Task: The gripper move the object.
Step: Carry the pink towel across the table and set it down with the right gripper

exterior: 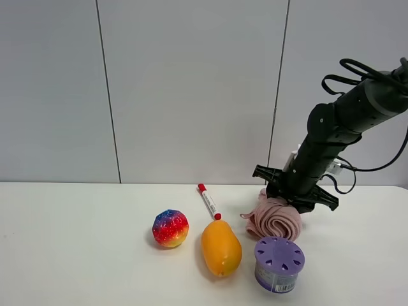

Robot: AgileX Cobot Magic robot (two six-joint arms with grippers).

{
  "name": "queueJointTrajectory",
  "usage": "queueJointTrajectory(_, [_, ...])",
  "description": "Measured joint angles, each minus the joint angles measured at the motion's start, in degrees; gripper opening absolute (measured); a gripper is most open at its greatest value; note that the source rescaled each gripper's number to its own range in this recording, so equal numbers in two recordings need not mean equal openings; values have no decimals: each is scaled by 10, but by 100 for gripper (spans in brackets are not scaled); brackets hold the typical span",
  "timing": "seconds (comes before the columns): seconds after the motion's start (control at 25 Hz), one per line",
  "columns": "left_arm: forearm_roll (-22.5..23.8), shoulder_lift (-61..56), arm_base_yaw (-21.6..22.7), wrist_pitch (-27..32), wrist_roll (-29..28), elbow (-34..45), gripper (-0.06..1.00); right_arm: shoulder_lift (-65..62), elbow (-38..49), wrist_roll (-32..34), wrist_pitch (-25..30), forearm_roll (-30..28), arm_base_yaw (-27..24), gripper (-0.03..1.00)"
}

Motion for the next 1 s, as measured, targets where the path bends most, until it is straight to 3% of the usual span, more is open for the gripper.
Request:
queueJointTrajectory(0.28, [0,0,0,0,0,0,100,-101,-35,-125,79,52,34,0])
queueJointTrajectory(0.48, [0,0,0,0,0,0,100,-148,-188,-174,167,79,100,0])
queueJointTrajectory(0.64, [0,0,0,0,0,0,100,-112,-324,-158,231,77,151,0])
queueJointTrajectory(1.0, [0,0,0,0,0,0,100,94,-535,-78,242,74,189,0])
